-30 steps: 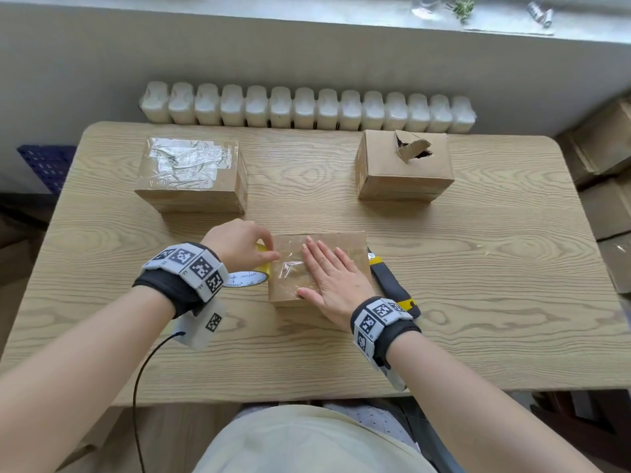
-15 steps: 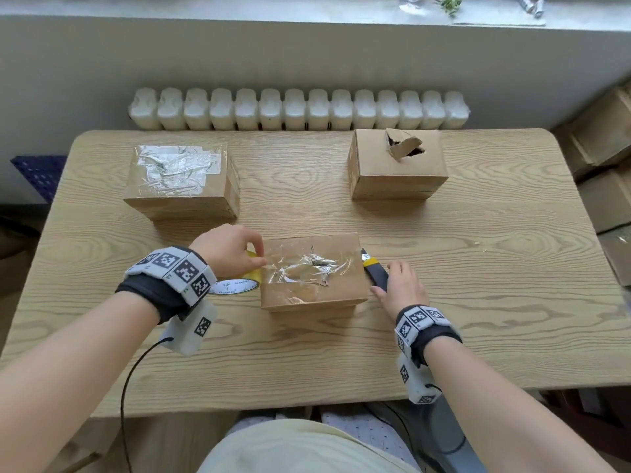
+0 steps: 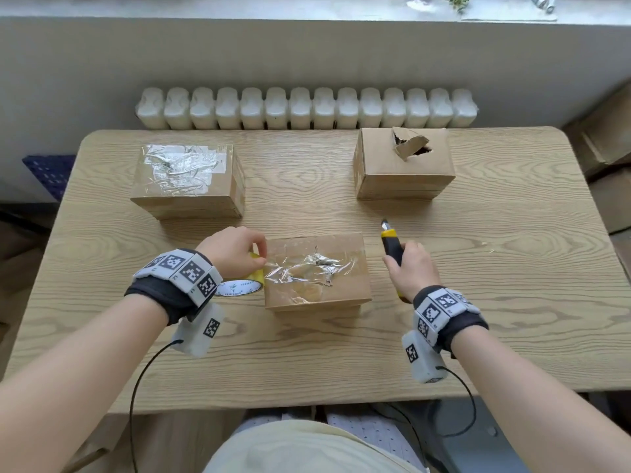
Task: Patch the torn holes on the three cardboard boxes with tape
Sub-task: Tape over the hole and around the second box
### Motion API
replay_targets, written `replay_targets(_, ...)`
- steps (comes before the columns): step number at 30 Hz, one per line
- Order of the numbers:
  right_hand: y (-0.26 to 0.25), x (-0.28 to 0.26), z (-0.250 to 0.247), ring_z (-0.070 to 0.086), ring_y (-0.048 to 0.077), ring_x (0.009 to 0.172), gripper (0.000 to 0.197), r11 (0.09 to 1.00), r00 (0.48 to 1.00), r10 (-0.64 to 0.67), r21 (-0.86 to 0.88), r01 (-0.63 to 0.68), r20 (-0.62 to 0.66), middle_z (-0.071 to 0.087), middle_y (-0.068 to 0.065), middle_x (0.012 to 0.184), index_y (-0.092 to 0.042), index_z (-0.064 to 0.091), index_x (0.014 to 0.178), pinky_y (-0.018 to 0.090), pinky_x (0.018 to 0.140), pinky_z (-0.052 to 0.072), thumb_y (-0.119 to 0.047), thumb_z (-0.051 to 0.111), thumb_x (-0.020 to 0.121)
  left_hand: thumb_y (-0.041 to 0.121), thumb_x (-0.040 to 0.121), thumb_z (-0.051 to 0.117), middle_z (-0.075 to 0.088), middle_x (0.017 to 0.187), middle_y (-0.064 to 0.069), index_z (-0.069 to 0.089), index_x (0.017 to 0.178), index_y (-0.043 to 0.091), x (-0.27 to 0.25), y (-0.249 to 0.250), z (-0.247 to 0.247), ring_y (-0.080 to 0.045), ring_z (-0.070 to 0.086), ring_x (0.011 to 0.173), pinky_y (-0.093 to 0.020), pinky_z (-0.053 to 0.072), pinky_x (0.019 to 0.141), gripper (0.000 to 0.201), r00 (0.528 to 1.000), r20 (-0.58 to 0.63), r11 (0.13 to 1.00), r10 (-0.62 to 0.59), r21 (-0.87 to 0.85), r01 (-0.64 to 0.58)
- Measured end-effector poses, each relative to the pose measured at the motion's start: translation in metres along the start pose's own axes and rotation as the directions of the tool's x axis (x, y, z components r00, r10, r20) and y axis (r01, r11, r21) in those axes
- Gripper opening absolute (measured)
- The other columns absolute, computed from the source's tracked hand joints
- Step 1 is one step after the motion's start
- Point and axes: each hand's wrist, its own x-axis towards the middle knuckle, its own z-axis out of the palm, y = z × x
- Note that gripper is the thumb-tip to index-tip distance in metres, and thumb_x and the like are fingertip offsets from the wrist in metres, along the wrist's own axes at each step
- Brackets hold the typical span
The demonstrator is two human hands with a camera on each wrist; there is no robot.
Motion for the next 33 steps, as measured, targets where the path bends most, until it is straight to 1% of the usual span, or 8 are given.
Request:
replay_targets(6,-0.047,-0.011,-0.04,0.061,0.018,0.092,0.027,0.888,0.986,-0.166,0.431,0.16,-0.024,0.064,0.001,0.098,-0.011,0.061,0.109,0.032,0.083,0.049,-0.03,0.062,0.089,0.035,0.085,0.056,0.059,0.085,0.01,0.06,0.083,0.033,0.001,0.002,0.005,-0.014,0.058,0.082,-0.033,0.051,0.071,0.005,0.998,-0.029,0.999,-0.049,-0.001,0.049)
replay_targets(9,-0.074,-0.03,-0.035,0.064,0.022,0.089,0.017,0.693,0.938,-0.254,0.721,0.006,0.236,0.065,0.006,0.092,-0.005,0.062,0.103,0.034,0.082,0.055,-0.017,0.058,0.093,0.035,0.087,0.055,0.061,0.09,0.009,0.061,0.087,0.031,-0.001,0.003,0.008,-0.015,0.059,0.085,-0.033,0.049,0.072,0.007,0.995,-0.064,0.997,-0.072,-0.024,0.071)
replay_targets(13,-0.09,-0.055,-0.004,0.057,0.028,0.086,0.013,0.564,0.824,-0.31,0.789,-0.242,0.474,0.059,0.014,0.086,-0.003,0.062,0.092,0.039,0.086,0.051,-0.014,0.054,0.094,0.037,0.088,0.054,0.062,0.093,0.009,0.063,0.091,0.03,-0.003,0.003,0.011,-0.017,0.057,0.088,-0.032,0.044,0.073,0.011,0.992,-0.094,0.996,-0.087,-0.045,0.083)
replay_targets(21,-0.086,-0.044,0.018,0.061,0.012,0.082,0.011,0.654,0.871,-0.259,0.74,-0.159,0.417,0.063,-0.001,0.084,-0.011,0.064,0.098,0.029,0.082,0.05,-0.017,0.056,0.094,0.036,0.088,0.057,0.063,0.093,0.007,0.064,0.092,0.029,0.009,0.006,0.002,-0.018,0.058,0.088,-0.032,0.048,0.075,0.011,0.991,-0.103,0.993,-0.09,-0.087,0.081)
replay_targets(25,-0.098,-0.031,0.006,0.062,0.01,0.069,0.011,0.685,0.891,-0.228,0.715,-0.141,0.394,0.063,0.002,0.077,-0.008,0.065,0.093,0.02,0.065,0.052,-0.017,0.058,0.093,0.032,0.086,0.058,0.063,0.09,0.005,0.064,0.086,0.027,0.021,0.011,-0.007,-0.017,0.06,0.087,-0.032,0.05,0.072,0.007,0.99,-0.099,0.989,-0.101,-0.114,0.09)
replay_targets(27,-0.104,-0.031,0.002,0.061,0.021,0.07,0.015,0.661,0.843,-0.22,0.71,-0.241,0.491,0.063,0.012,0.08,-0.002,0.063,0.091,0.023,0.064,0.051,-0.017,0.06,0.092,0.031,0.086,0.06,0.063,0.089,0.003,0.064,0.082,0.027,0.023,0.011,-0.009,-0.018,0.06,0.086,-0.033,0.051,0.074,0.007,0.992,-0.085,0.99,-0.096,-0.108,0.087)
replay_targets(29,-0.11,-0.034,0.003,0.055,0.033,0.085,0.022,0.638,0.771,-0.241,0.695,-0.331,0.589,0.058,0.024,0.091,0.003,0.062,0.092,0.041,0.082,0.047,-0.019,0.066,0.087,0.031,0.085,0.06,0.063,0.088,0.003,0.064,0.082,0.027,0.025,0.01,-0.009,-0.018,0.06,0.086,-0.032,0.05,0.073,0.007,0.992,-0.085,0.99,-0.098,-0.108,0.089)
replay_targets(33,-0.121,-0.04,0.01,0.059,0.035,0.086,0.028,0.667,0.7,-0.241,0.639,-0.384,0.673,0.059,0.028,0.097,0.007,0.06,0.098,0.05,0.096,0.045,-0.019,0.064,0.089,0.031,0.085,0.061,0.061,0.085,0.005,0.066,0.083,0.026,0.026,0.009,-0.007,-0.017,0.059,0.084,-0.032,0.05,0.072,0.008,0.991,-0.092,0.988,-0.096,-0.131,0.083)
